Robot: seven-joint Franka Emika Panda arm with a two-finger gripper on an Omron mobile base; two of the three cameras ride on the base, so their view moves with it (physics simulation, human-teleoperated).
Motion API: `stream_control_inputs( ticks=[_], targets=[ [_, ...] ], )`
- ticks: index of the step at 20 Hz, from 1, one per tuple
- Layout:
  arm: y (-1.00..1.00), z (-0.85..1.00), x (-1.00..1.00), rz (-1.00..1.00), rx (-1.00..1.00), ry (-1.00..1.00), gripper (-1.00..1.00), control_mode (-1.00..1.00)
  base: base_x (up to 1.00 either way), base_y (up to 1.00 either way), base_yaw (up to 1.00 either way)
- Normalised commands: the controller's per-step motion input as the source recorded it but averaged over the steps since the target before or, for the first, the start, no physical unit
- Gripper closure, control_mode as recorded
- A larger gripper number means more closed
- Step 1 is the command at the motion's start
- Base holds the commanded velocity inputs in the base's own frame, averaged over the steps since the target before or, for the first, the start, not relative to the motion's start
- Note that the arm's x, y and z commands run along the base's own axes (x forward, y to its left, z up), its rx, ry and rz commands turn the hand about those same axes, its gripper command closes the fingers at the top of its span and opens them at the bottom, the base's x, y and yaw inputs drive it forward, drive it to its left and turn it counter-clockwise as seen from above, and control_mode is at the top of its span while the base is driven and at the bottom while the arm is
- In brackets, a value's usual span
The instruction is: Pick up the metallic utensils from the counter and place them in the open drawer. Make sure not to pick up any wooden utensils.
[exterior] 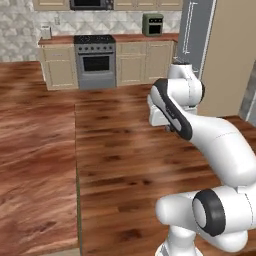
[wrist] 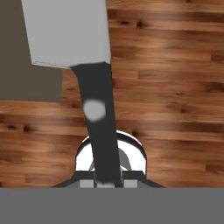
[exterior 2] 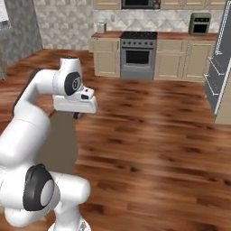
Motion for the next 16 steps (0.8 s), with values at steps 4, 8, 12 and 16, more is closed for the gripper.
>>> stream_control_inputs(
  ticks=[4, 8, 12, 16],
  targets=[
    [0.00, 0.00, 0.00, 0.00, 0.00, 0.00, 1.00, 1.00, 0.96, -1.00, 0.30],
    [0.00, 0.00, 0.00, 0.00, 0.00, 0.00, 1.00, 1.00, 1.00, -0.87, 0.39],
    [0.00, 0.00, 0.00, 0.00, 0.00, 0.00, 1.00, 1.00, 1.00, -0.70, 0.42],
    [0.00, 0.00, 0.00, 0.00, 0.00, 0.00, 1.00, 1.00, 1.00, -0.56, 0.41]
  ],
)
